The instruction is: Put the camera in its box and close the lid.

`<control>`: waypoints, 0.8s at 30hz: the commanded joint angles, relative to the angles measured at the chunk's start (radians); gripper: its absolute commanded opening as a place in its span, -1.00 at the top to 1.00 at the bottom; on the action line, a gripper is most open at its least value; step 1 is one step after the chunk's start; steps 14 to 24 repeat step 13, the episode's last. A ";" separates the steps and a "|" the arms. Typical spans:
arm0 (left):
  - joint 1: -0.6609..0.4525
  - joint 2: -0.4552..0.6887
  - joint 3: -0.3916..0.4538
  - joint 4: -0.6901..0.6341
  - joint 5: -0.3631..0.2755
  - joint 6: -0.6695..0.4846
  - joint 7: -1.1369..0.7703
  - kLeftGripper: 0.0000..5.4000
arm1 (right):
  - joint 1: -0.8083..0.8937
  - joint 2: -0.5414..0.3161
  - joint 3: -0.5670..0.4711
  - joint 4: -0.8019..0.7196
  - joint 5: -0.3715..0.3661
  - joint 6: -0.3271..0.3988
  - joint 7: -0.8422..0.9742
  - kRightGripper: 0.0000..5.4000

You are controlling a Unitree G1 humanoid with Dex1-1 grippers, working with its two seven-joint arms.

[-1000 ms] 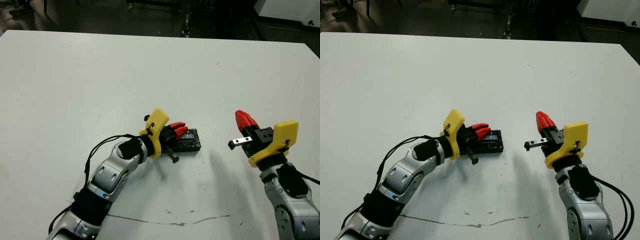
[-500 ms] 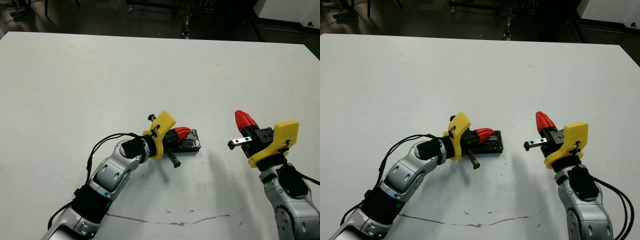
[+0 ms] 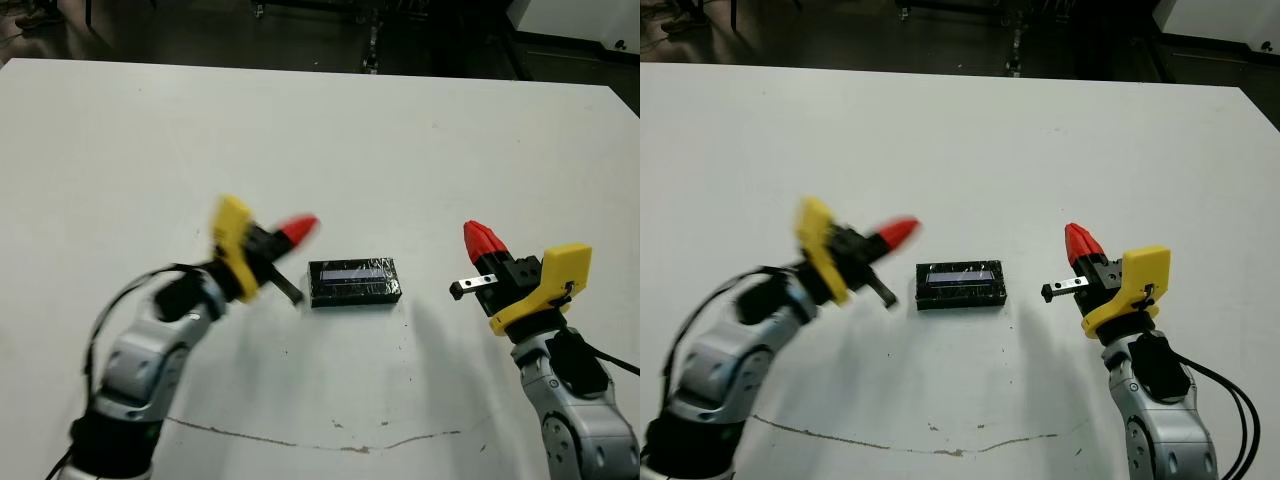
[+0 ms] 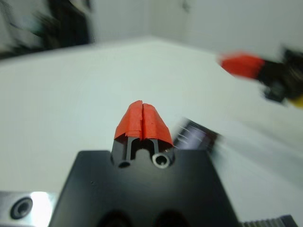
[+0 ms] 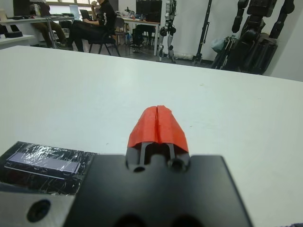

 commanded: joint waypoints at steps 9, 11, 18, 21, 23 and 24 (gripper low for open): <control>0.085 -0.015 0.192 0.144 0.005 -0.290 0.122 0.99 | -0.028 0.038 -0.018 0.004 -0.081 -0.057 -0.109 1.00; 0.103 -0.033 0.194 0.156 -0.002 -0.316 0.134 0.99 | -0.033 0.041 -0.018 0.009 -0.095 -0.068 -0.116 1.00; 0.120 -0.054 0.192 0.166 -0.004 -0.340 0.151 0.99 | -0.035 0.044 -0.015 0.012 -0.103 -0.074 -0.121 1.00; 0.120 -0.054 0.192 0.166 -0.004 -0.340 0.151 0.99 | -0.035 0.044 -0.015 0.012 -0.103 -0.074 -0.121 1.00; 0.120 -0.054 0.192 0.166 -0.004 -0.340 0.151 0.99 | -0.035 0.044 -0.015 0.012 -0.103 -0.074 -0.121 1.00; 0.120 -0.054 0.192 0.166 -0.004 -0.340 0.151 0.99 | -0.035 0.044 -0.015 0.012 -0.103 -0.074 -0.121 1.00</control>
